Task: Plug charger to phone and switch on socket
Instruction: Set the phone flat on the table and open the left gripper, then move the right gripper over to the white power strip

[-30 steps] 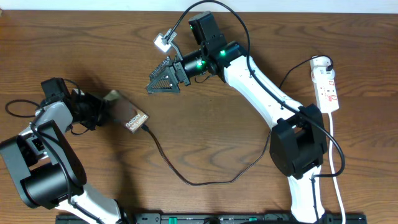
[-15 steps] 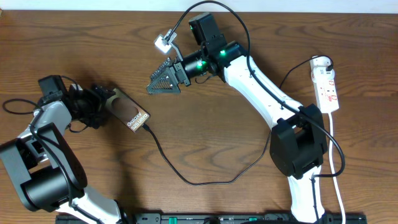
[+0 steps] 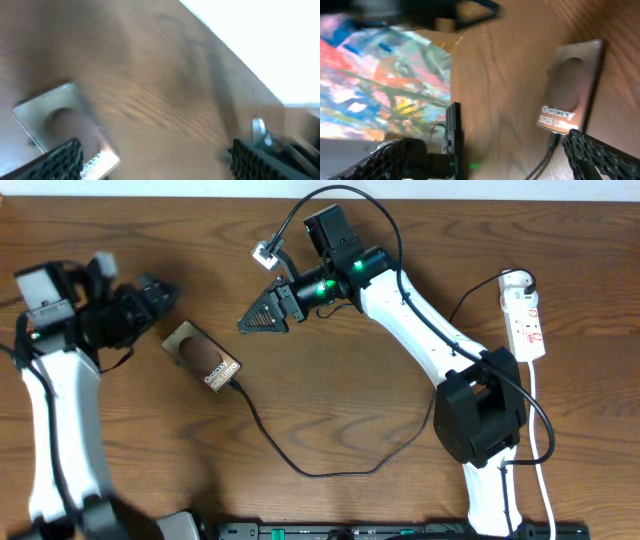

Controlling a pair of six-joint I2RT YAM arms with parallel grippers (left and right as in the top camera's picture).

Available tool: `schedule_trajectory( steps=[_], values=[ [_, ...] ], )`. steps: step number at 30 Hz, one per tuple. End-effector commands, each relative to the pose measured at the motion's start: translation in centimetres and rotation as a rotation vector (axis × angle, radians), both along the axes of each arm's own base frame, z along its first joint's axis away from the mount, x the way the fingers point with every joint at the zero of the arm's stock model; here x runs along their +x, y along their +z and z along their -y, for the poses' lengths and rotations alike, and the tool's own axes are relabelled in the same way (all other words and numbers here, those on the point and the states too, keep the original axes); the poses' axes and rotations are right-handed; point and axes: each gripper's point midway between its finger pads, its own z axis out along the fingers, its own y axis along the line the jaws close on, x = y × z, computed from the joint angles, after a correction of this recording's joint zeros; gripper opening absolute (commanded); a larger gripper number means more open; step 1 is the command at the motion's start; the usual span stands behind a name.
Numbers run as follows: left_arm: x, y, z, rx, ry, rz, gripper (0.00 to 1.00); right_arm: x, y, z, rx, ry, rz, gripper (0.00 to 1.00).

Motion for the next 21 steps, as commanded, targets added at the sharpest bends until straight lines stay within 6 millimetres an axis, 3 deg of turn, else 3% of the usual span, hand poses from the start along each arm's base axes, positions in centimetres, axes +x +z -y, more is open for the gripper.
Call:
schedule_trajectory(
  steps=[1,4,6,9,11,12,13,16,21],
  values=[
    [-1.4,3.8,3.0,0.232,-0.1,0.081,0.9,1.9,0.8,1.3,-0.045,-0.09,0.017,0.99],
    [-3.1,4.4,4.4,0.41,-0.122,0.06,0.9,3.5,-0.2,3.1,-0.107,-0.168,-0.011,0.99],
    [-4.0,4.3,4.0,0.538,-0.084,0.028,0.91,5.4,-1.4,5.9,-0.21,-0.283,-0.029,0.99],
    [-4.7,4.1,3.9,0.584,-0.078,0.0,0.91,8.5,-3.0,12.2,-0.443,-0.531,-0.032,0.99],
    [-4.9,3.9,4.1,0.575,-0.089,-0.009,0.91,9.8,-2.8,17.0,-0.581,-0.698,-0.013,0.99],
    [-4.9,3.8,4.2,0.572,-0.092,-0.009,0.91,10.1,-1.9,19.1,-0.623,-0.766,0.002,0.99],
    [-4.9,3.8,4.2,0.57,-0.093,-0.009,0.91,10.2,-1.4,19.8,-0.632,-0.786,0.01,0.99],
    [-4.9,3.9,4.2,0.568,-0.09,-0.007,0.91,9.8,4.0,24.5,-0.642,-0.934,0.107,0.99],
    [-4.9,3.9,4.2,0.568,-0.09,-0.008,0.91,7.0,13.2,33.2,-0.704,-1.275,0.304,0.99]
  ],
)
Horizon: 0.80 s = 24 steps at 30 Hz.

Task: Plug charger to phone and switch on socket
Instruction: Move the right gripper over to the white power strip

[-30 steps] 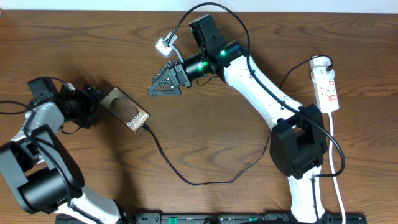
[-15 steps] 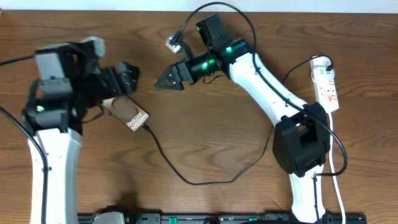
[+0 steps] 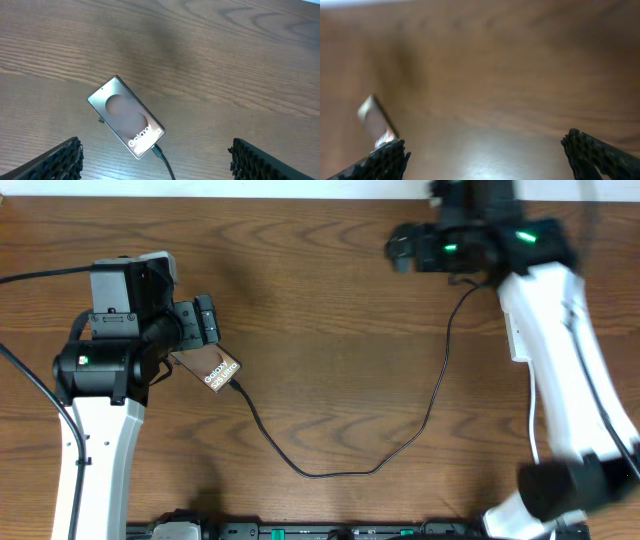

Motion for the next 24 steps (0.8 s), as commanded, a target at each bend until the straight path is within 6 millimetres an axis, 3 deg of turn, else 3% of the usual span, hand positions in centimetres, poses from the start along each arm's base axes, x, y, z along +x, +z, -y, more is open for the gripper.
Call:
schedule_trajectory(
  steps=[1,4,5,9,11,16,20,23,24],
  values=[
    [0.0,0.4,-0.2,0.023,-0.001,0.01,0.91,-2.0,6.3,7.4,-0.162,-0.271,0.173,0.99],
    [-0.1,0.3,-0.2,0.023,-0.001,0.009,0.91,-4.6,8.6,12.9,-0.237,-0.444,0.202,0.99],
    [-0.1,0.3,-0.1,0.02,-0.004,0.008,0.91,-4.9,8.6,13.8,-0.242,-0.466,0.196,0.99],
    [0.1,0.7,1.5,-0.055,-0.068,0.026,0.91,-6.1,6.9,20.2,-0.21,-0.584,0.095,0.99],
    [0.1,0.7,1.9,-0.063,-0.08,0.025,0.91,-5.8,5.7,22.0,-0.141,-0.538,0.056,0.99],
    [0.0,0.7,2.8,-0.063,-0.109,0.024,0.91,-4.3,2.7,24.3,0.135,-0.247,0.053,0.99],
    [0.0,0.8,3.4,-0.063,-0.125,0.027,0.91,-4.1,0.3,24.5,0.264,-0.043,0.078,0.99],
    [0.1,0.8,3.4,-0.063,-0.125,0.031,0.91,-4.0,-3.7,25.0,0.305,0.051,0.02,0.99],
    [0.1,0.8,3.4,-0.063,-0.125,0.031,0.91,-4.0,-4.1,25.0,0.308,0.057,0.013,0.99]
  ],
)
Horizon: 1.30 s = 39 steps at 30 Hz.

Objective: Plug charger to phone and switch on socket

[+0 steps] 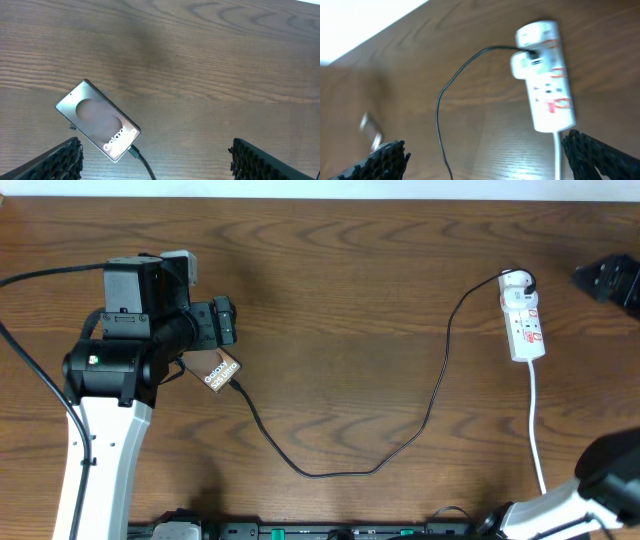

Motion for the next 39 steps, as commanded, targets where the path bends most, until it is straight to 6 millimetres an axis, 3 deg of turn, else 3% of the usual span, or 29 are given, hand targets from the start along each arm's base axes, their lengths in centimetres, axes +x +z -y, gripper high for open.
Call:
schedule_trajectory(
  steps=[1,7,14,24,30,39],
  values=[
    [0.0,0.4,0.2,0.003,-0.016,0.014,0.91,1.1,-1.5,-1.9,0.074,0.242,0.144,0.99],
    [0.0,0.3,0.2,0.003,-0.016,0.011,0.91,1.7,-6.8,-1.5,0.087,0.299,0.051,0.99],
    [0.0,0.3,0.2,0.004,-0.016,0.012,0.91,3.4,-11.8,1.7,0.004,0.2,-0.065,0.99],
    [0.0,0.3,0.2,0.004,-0.016,0.012,0.91,4.6,-13.0,1.3,0.034,0.18,-0.07,0.99],
    [0.0,0.3,0.2,0.004,-0.016,0.012,0.91,5.3,-13.9,-0.2,0.026,0.205,-0.079,0.99],
    [0.0,0.3,0.2,0.004,-0.016,0.012,0.91,5.2,-17.6,-0.8,0.008,0.144,-0.162,0.99]
  ],
)
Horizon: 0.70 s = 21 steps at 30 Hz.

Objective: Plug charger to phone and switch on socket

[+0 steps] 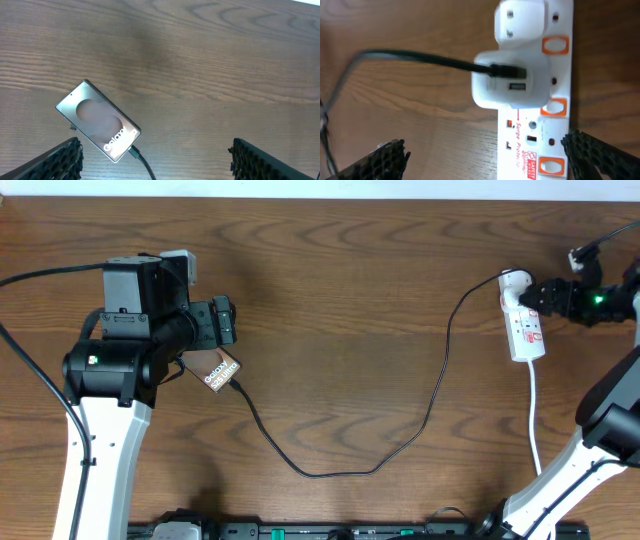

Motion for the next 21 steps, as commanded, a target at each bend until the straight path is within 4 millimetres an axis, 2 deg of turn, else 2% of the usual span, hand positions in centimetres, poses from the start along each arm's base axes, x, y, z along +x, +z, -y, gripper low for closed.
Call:
schedule_trajectory(
  steps=[1,12,21],
  values=[
    [0.0,0.3,0.2,0.004,-0.016,0.011,0.91,-0.4,-2.0,-0.5,0.03,-0.045,-0.064,0.99],
    [0.0,0.3,0.2,0.004,-0.016,0.011,0.91,-0.4,-3.7,-1.1,0.013,-0.008,-0.04,0.99],
    [0.0,0.3,0.2,0.004,-0.016,0.011,0.91,0.2,-3.8,-1.8,-0.007,0.046,0.004,0.99]
  ],
)
